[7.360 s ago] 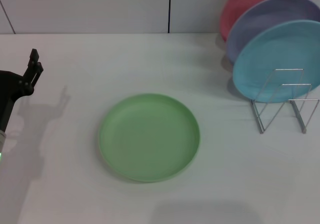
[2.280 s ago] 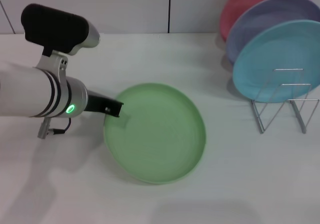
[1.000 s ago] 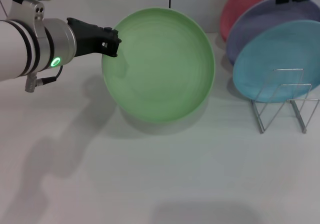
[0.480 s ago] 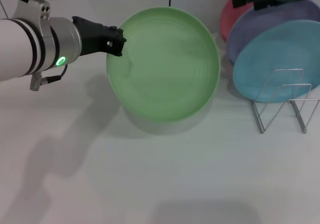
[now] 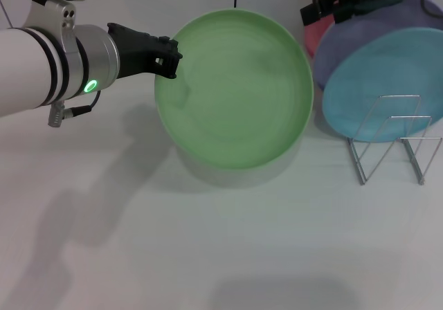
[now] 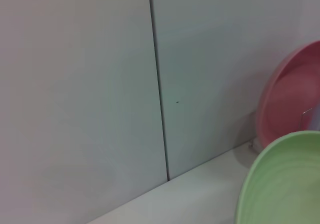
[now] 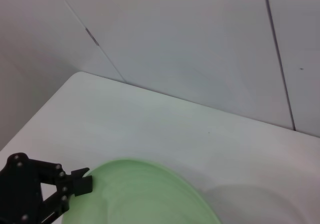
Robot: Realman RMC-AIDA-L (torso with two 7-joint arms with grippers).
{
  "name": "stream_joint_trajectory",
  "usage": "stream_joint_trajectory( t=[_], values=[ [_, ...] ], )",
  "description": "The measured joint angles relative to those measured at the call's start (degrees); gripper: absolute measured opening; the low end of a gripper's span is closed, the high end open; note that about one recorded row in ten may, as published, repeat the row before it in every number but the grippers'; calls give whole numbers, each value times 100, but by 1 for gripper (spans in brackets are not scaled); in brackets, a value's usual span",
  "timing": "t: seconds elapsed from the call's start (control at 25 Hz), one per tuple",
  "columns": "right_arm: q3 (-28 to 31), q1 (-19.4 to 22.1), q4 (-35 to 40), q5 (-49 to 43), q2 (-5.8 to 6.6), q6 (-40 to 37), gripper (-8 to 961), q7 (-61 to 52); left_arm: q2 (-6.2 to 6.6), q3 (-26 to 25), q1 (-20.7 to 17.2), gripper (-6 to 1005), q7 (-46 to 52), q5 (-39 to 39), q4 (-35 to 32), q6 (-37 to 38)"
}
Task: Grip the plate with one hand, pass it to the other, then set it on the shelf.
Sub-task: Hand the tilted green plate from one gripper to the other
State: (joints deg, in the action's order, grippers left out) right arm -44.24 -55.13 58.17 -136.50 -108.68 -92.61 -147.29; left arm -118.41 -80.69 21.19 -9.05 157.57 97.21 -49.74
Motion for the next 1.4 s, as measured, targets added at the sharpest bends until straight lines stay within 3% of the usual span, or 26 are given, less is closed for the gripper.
stream_joint_trajectory(
  t=[0.76,1.4],
  values=[
    [-665,-49,-653,13,-71,724,746,232,-2,9,45,32,0,-60,-92,53],
    [-709,-103,-708,-10,-74,844,715,249,3,-15,70,31,0,-104,-154,61]
  ],
)
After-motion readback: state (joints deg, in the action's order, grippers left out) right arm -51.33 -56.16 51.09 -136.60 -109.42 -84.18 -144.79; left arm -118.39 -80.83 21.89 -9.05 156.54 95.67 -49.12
